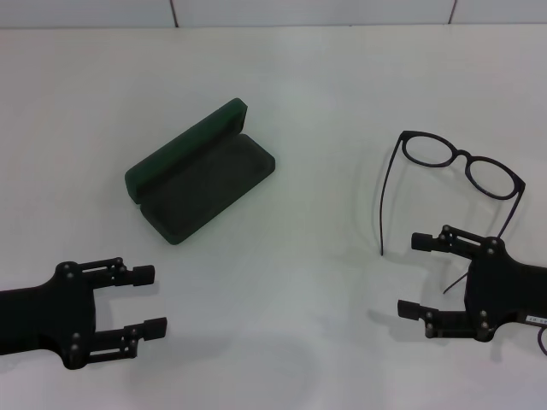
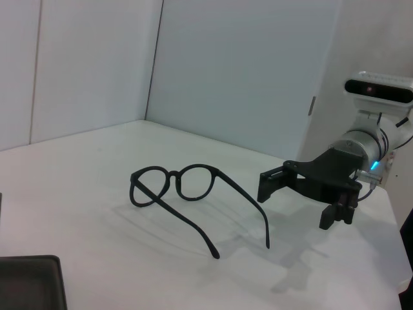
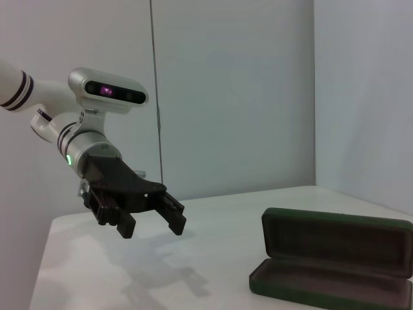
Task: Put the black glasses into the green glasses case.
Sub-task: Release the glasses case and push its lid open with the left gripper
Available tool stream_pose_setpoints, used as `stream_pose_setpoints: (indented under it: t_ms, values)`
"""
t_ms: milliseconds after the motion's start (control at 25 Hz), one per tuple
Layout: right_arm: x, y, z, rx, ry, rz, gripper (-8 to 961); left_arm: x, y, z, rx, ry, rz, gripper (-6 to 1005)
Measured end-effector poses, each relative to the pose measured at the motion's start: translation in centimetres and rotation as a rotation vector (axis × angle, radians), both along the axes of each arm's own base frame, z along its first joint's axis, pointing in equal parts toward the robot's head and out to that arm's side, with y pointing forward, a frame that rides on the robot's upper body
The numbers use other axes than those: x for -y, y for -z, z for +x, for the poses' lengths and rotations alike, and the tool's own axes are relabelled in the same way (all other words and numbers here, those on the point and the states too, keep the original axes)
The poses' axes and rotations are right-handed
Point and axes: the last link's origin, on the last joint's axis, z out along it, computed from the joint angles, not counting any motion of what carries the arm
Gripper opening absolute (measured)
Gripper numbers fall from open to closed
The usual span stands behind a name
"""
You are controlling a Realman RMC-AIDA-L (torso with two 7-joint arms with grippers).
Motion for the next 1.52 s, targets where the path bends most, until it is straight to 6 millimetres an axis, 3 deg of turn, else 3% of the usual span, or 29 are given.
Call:
stream_pose_setpoints:
  t_ms: [600, 840, 1000, 1200, 1520]
  values:
    - [0.0, 0.0, -0.1, -0.003, 0.000, 0.001, 875, 0.0, -0.1, 0.0, 0.004, -0.003, 0.005, 695]
    - [0.0, 0.0, -0.1, -0.004, 0.001, 0.002, 875, -1.3, -1.3, 1.1, 0.090, -0.126, -0.029, 694]
    - [0.0, 0.0, -0.1, -0.003, 0.001, 0.001, 875, -3.6, -2.4, 2.5, 0.072, -0.239, -0.108, 694]
    - [0.0, 0.1, -0.1, -0.002, -0.003, -0.002, 874, -8.3, -2.7, 4.9, -0.094, -0.353, -0.162, 694]
    - [-0.3, 0.3, -0.6, 0.000, -0.021, -0.011, 874, -15.4, -3.4, 11.5, -0.356, -0.294, -0.127, 693]
